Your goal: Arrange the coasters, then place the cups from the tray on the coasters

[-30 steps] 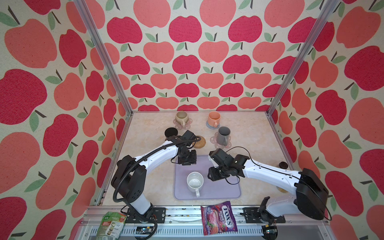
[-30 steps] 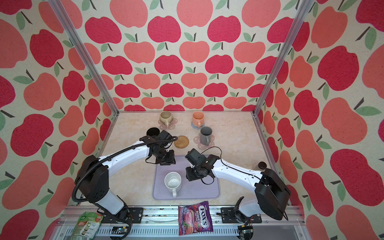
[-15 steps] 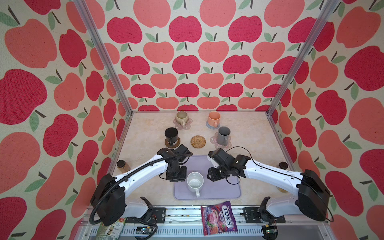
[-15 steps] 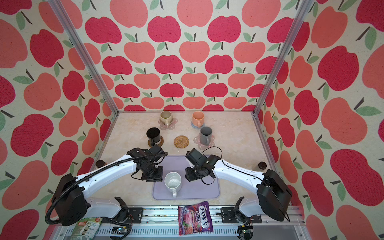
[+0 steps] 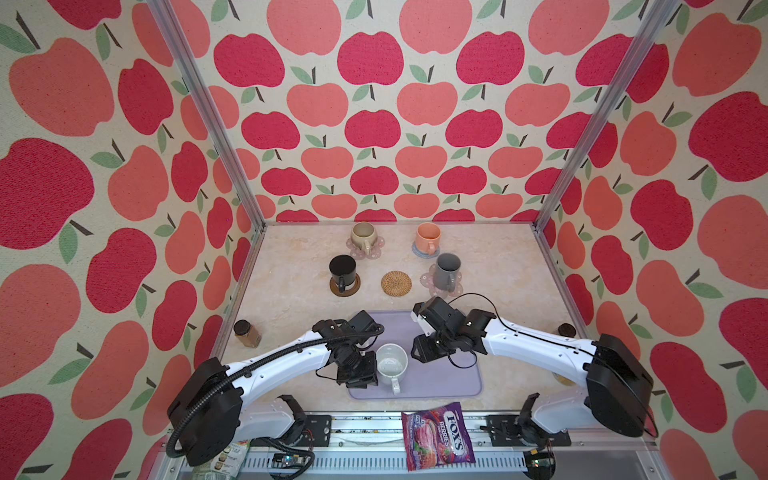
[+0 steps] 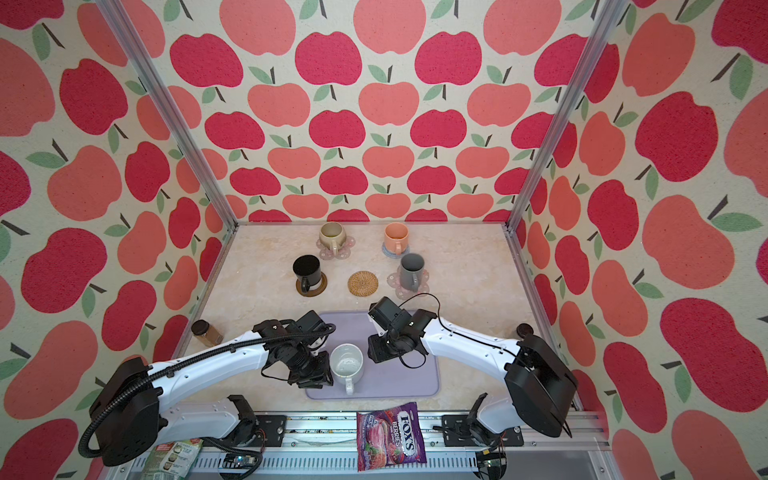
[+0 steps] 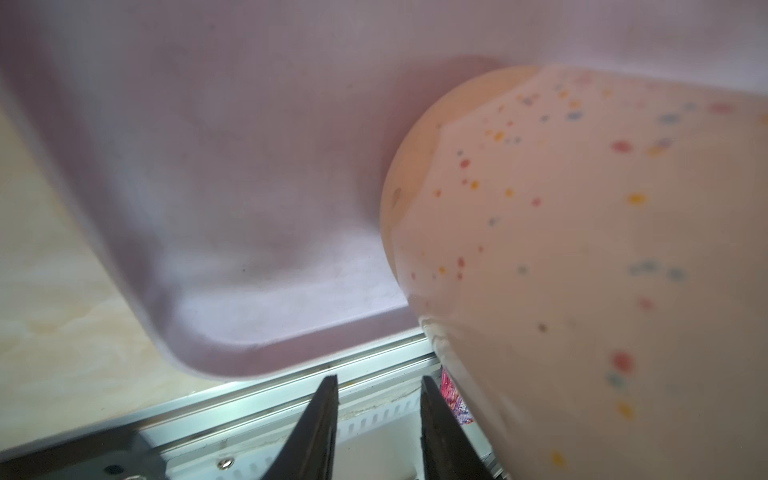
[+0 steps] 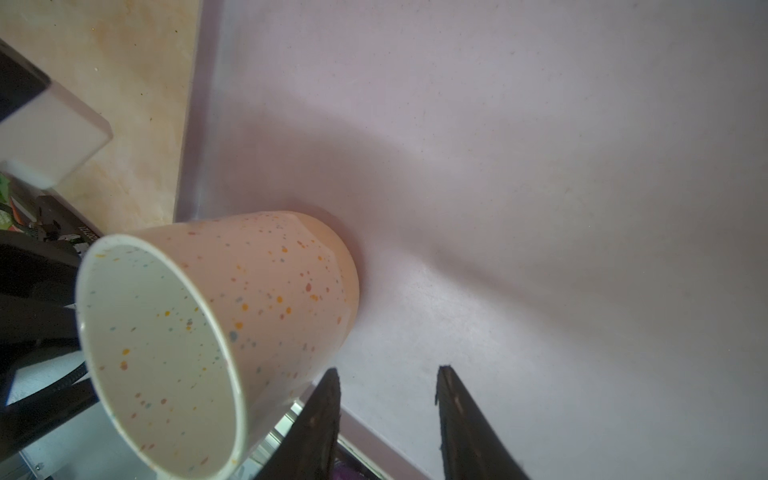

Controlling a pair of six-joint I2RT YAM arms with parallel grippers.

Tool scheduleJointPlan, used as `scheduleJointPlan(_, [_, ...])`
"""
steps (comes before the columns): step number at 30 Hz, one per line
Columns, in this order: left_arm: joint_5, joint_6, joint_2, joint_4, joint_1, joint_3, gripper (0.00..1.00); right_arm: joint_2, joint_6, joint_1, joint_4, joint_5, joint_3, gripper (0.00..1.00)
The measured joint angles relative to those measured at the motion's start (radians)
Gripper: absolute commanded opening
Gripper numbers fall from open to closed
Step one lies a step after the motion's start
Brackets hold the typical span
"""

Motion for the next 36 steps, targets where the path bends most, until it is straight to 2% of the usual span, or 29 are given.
scheduleJointPlan(11, [0.001,0.004,0.122,0.084,0.033,0.023,0.35,-0.014,0.008,0.000,0.019,0.002,-0.045,0.42])
scheduleJointPlan(20, [-0.011,0.085,0.232,0.076,0.100,0.132,0.35,-0.021,0.012,0.000,-0.008,0.015,-0.055,0.42])
scheduleJointPlan(29, [-0.007,0.187,0.373,0.079,0.132,0.314,0.35,-0.039,0.027,0.000,-0.010,0.015,-0.059,0.41])
scheduleJointPlan(36, [-0.014,0.240,0.423,0.069,0.149,0.362,0.35,-0.045,0.031,0.000,-0.011,0.026,-0.059,0.42])
